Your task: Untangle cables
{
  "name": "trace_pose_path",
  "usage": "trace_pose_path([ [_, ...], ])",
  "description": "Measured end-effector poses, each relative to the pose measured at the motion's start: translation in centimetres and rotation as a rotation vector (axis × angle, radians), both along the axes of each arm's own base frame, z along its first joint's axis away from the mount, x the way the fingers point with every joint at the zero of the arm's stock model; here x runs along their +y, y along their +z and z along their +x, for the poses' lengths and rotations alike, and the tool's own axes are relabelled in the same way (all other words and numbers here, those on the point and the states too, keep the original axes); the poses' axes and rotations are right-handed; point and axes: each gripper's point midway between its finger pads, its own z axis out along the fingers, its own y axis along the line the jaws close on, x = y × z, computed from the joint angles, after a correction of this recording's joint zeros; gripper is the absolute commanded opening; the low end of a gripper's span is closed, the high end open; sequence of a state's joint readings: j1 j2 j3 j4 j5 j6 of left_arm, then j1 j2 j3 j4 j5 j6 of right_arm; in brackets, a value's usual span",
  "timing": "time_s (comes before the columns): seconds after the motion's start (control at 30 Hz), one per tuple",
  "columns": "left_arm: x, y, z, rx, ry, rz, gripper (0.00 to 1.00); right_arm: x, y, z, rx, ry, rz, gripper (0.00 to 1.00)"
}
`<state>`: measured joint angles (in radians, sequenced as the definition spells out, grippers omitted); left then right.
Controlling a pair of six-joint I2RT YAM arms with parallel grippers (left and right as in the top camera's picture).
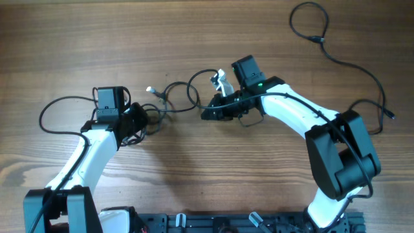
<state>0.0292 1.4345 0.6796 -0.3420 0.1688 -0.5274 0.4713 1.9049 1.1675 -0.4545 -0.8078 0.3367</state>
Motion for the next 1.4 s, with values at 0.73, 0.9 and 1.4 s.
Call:
trace_pose_path([
  [0.73, -1.7, 4.3, -0.2, -0.139, -0.165, 0.015, 0.43, 0.9, 2.4, 2.6, -0.155, -0.036, -0.163, 0.24],
  [0.9, 1.4, 3.5, -0.8, -0.078, -0.021, 0.096, 0.51, 5.9, 3.8, 1.2, -0.258, 0.042, -0.081, 0.31],
  [1.4, 4.1, -0.1, 0.1, -0.008, 0.108, -0.090, 0.55, 15.1, 1.4, 2.0, -0.496, -0.060, -0.039, 0.50],
])
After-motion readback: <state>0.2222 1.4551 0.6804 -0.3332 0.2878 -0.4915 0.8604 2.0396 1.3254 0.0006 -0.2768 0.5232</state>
